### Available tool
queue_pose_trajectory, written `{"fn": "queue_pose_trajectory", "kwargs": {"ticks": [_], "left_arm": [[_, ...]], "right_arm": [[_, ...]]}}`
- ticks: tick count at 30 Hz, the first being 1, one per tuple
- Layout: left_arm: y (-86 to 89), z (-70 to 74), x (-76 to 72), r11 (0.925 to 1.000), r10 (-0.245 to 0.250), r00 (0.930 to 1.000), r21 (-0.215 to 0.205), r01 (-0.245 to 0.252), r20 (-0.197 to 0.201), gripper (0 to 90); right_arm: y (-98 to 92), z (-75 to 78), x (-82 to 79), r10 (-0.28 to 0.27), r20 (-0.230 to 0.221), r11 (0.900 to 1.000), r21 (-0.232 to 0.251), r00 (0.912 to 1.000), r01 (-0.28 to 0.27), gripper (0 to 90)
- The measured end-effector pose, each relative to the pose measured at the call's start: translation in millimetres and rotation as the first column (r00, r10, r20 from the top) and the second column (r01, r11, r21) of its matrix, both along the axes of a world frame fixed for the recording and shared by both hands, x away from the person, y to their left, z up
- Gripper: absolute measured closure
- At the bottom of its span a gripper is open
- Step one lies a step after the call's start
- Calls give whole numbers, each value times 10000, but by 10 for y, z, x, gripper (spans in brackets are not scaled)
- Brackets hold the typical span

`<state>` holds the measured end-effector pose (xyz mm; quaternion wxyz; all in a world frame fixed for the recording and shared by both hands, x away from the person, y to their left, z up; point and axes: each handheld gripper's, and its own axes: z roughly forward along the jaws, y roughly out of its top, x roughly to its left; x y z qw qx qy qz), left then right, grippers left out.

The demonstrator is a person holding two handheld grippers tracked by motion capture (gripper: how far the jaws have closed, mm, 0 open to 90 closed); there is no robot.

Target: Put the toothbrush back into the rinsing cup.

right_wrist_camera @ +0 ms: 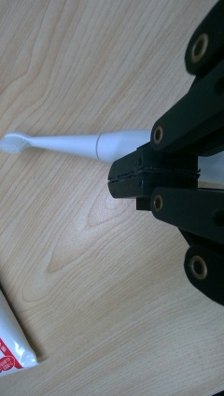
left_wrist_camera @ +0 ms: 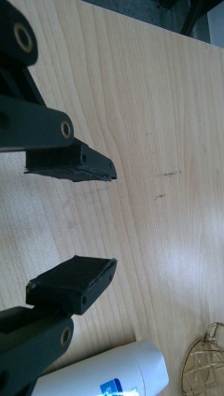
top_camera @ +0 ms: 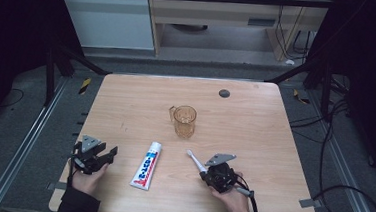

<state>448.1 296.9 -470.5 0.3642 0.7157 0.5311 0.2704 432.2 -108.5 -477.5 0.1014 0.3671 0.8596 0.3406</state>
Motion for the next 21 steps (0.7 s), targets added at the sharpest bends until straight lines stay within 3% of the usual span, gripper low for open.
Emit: {"fn": "queue_pose_trajectory", "kwargs": {"ticks": [21], "left_arm": [[-6, 4, -3, 10000, -27, 10000, 28, 27, 21, 490]], "right_arm": [[-57, -19, 3, -183, -8, 9998, -84, 9998, 183, 900]]}}
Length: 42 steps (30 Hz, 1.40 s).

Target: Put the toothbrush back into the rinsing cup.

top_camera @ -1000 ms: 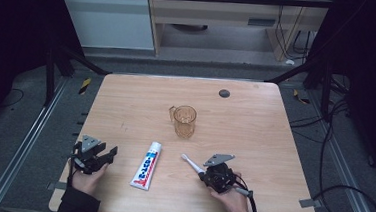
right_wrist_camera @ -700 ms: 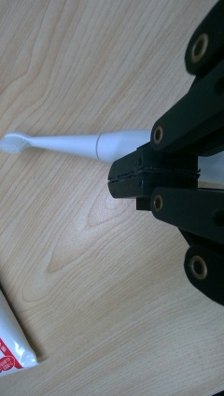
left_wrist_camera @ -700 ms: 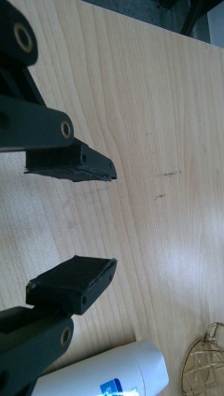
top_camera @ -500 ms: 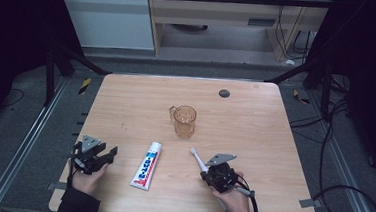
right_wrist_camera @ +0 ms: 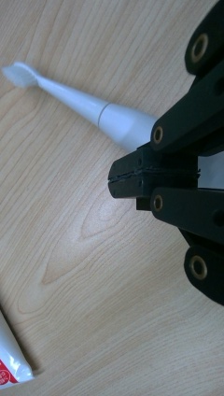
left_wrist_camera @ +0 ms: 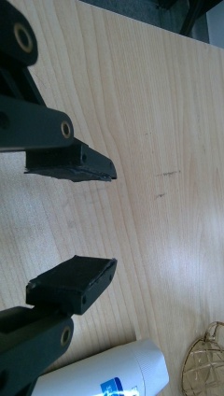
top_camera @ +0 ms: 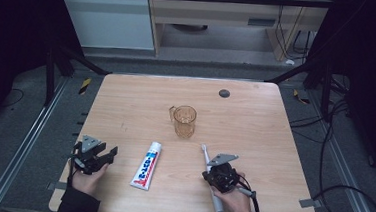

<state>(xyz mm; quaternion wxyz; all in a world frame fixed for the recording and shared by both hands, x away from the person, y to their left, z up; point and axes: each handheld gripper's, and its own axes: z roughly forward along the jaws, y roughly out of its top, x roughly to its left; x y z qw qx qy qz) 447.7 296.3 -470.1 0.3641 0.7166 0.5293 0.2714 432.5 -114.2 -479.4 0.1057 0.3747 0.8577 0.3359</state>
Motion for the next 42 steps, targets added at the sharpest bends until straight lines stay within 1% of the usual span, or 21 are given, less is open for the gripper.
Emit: {"fn": "queue_pose_trajectory", "kwargs": {"ticks": [6, 11, 14, 17, 25, 32, 42], "left_arm": [[1, 0, 0, 10000, 3, 10000, 1, -3, -2, 490], [-3, 4, -8, 10000, 11, 10000, -9, -11, 20, 490], [-3, 1, -6, 10000, 17, 10000, -4, -17, 4, 490], [-4, 5, -10, 10000, 24, 10000, 1, -24, 15, 490], [-3, 2, -6, 10000, 18, 10000, 2, -18, -2, 492], [-5, 3, -7, 10000, 16, 10000, 4, -16, -5, 493], [-4, 6, -9, 10000, 21, 10000, 9, -21, 9, 494]], "right_arm": [[-5, 13, -15, 21, 43, 9999, 148, 10000, -22, 900], [-32, 3, -94, 174, -139, 9996, 210, 9998, -172, 900], [-82, 6, -144, 97, -199, 9995, 318, 9998, -91, 900], [-113, 10, -160, 99, -299, 9987, 512, 9995, -83, 900], [-112, 2, -183, 200, -302, 9985, 509, 9993, -184, 900], [-141, 8, -200, 121, -356, 9986, 522, 9993, -102, 900], [-179, 10, -210, 86, -316, 9989, 470, 9995, -71, 900]]}}
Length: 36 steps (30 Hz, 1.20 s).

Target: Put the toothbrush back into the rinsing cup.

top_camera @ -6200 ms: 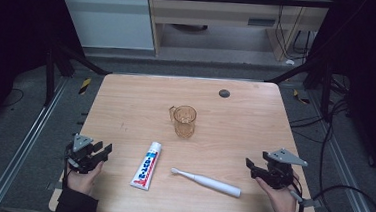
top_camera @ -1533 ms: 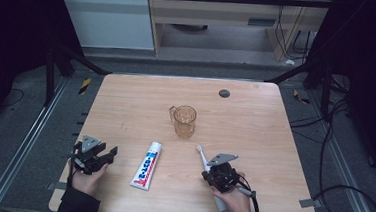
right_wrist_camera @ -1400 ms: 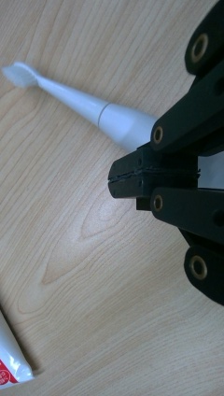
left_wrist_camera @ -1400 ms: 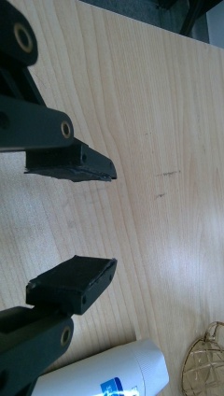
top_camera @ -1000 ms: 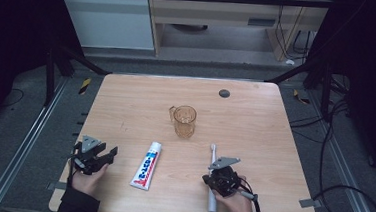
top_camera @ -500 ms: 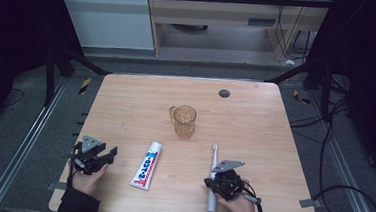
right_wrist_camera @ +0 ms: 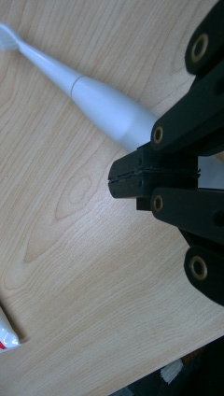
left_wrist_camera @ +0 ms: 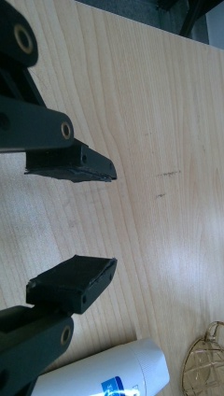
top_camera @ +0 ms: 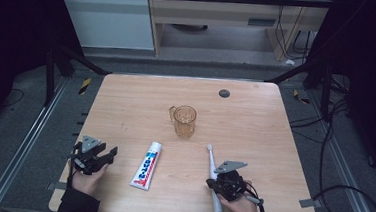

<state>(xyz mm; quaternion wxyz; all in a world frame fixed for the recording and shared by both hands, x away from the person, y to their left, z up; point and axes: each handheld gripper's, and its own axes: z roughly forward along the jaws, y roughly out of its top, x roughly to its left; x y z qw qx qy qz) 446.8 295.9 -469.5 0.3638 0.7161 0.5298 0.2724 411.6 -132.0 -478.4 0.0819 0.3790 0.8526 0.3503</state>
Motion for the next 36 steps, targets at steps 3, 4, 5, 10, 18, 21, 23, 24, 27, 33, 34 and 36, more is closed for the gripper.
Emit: {"fn": "queue_pose_trajectory", "kwargs": {"ticks": [3, 4, 5, 10, 18, 21, 23, 24, 27, 33, 34, 36], "left_arm": [[-1, -1, 0, 10000, 4, 10000, 10, -4, -11, 494], [0, 0, 0, 10000, 1, 10000, 5, -1, -13, 494], [0, 0, 0, 10000, 2, 10000, 6, -2, -8, 494], [0, -1, 0, 10000, 5, 10000, 0, -5, -8, 494], [-2, -1, 1, 10000, -2, 10000, 11, 2, -14, 494], [-2, -7, 7, 10000, -10, 10000, 3, 10, -40, 493], [-6, -8, 10, 10000, -31, 10000, 23, 31, -45, 493], [-7, -8, 12, 10000, -39, 10000, 25, 40, -61, 493], [-8, -12, 21, 10000, -84, 9999, 36, 84, -98, 491], [-2, -22, 38, 10000, -87, 9999, 14, 88, -146, 489], [-1, -23, 40, 10000, -95, 9998, 15, 95, -152, 489], [0, -26, 43, 9999, -104, 9998, -6, 104, -153, 487]], "right_arm": [[-17, 2, -1, -53, -35, 10000, 12, 10000, 53, 900], [-20, 2, 0, -82, -3, 10000, -21, 10000, 82, 900], [-21, 1, 0, -105, -8, 9999, -21, 9999, 105, 900], [-27, -2, -2, -84, -87, 10000, 3, 9999, 84, 900], [-47, 4, -7, -130, -31, 9999, -56, 9999, 130, 899], [-55, 40, -9, -151, 57, 9999, 84, 9999, 150, 896], [-64, 87, -7, -209, 192, 9996, 182, 9996, 205, 892], [-74, 128, 1, -292, 304, 9993, 257, 9991, 284, 887], [-102, 212, 30, -556, 536, 9980, 347, 9970, 538, 864], [-153, 362, 119, -1404, 786, 9900, 236, 9870, 1389, 800], [-159, 388, 129, -1490, 820, 9888, 221, 9854, 1477, 784], [-163, 444, 143, -1677, 794, 9858, 162, 9826, 1669, 751]]}}
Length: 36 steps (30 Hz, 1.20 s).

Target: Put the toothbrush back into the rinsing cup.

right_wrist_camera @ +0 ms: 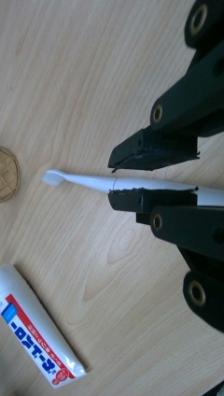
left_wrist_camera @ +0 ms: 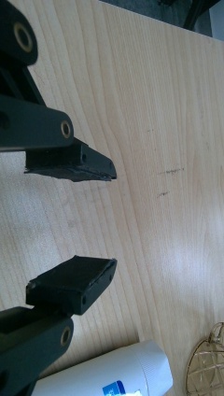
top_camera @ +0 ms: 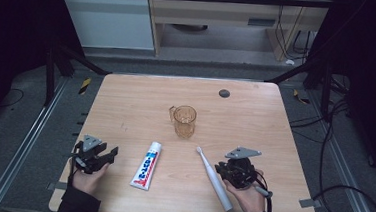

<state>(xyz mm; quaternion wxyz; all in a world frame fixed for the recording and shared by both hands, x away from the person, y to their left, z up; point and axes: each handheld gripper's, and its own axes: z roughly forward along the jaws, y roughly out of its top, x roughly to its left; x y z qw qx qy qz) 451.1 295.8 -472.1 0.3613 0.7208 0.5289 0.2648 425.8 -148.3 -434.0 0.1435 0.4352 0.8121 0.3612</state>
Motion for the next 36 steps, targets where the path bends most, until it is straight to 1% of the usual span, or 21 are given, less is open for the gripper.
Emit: {"fn": "queue_pose_trajectory", "kwargs": {"ticks": [4, 5, 6, 7, 9, 10, 12, 15, 20, 24, 29, 33, 34, 36], "left_arm": [[7, -7, 8, 10000, 19, 10000, -10, -19, 2, 484], [11, -9, 11, 10000, 8, 10000, 7, -8, -20, 484], [12, -12, 15, 10000, 6, 10000, -9, -6, -28, 482], [13, -14, 18, 10000, -11, 10000, 4, 11, -32, 482], [11, -18, 22, 10000, -54, 10000, 15, 54, -44, 478], [10, -18, 22, 10000, -72, 10000, 27, 72, -53, 477], [5, -17, 21, 10000, -75, 10000, 63, 75, -22, 476], [2, -15, 23, 9999, -95, 10000, 74, 95, -12, 473], [-2, -20, 29, 9999, -108, 9999, 64, 108, -34, 472], [5, -19, 29, 9999, -113, 9999, 71, 114, -43, 471], [1, -21, 33, 9998, -141, 9999, 111, 141, -58, 469], [0, -22, 36, 9998, -170, 9998, 130, 171, -75, 469], [-1, -23, 37, 9998, -176, 9998, 123, 177, -82, 469], [-3, -23, 39, 9997, -185, 9998, 141, 186, -95, 469]], "right_arm": [[-1, 67, 33, -181, -4, 9998, -120, 9998, 181, 698], [5, 87, 43, -232, -10, 9996, -147, 9997, 232, 673], [13, 96, 52, -260, -127, 9995, -176, 9996, 258, 652], [24, 105, 66, -242, -232, 9993, -298, 9994, 235, 646], [57, 124, 78, -305, -163, 9985, -467, 9994, 297, 635], [78, 132, 89, -331, -233, 9979, -573, 9992, 317, 633], [106, 139, 109, -305, -234, 9977, -611, 9993, 291, 622], [155, 148, 148, -317, -400, 9977, -615, 9987, 292, 614], [248, 147, 211, -271, -561, 9945, -1023, 9981, 213, 604], [312, 121, 258, -301, -880, 9941, -1067, 9957, 206, 604], [369, 39, 311, -292, -1283, 9916, -1289, 9913, 126, 599], [375, -26, 322, -273, -1462, 9896, -1440, 9889, 60, 596], [376, -40, 321, -290, -1598, 9893, -1458, 9867, 55, 595], [376, -73, 325, -293, -1687, 9879, -1548, 9852, 28, 595]]}}
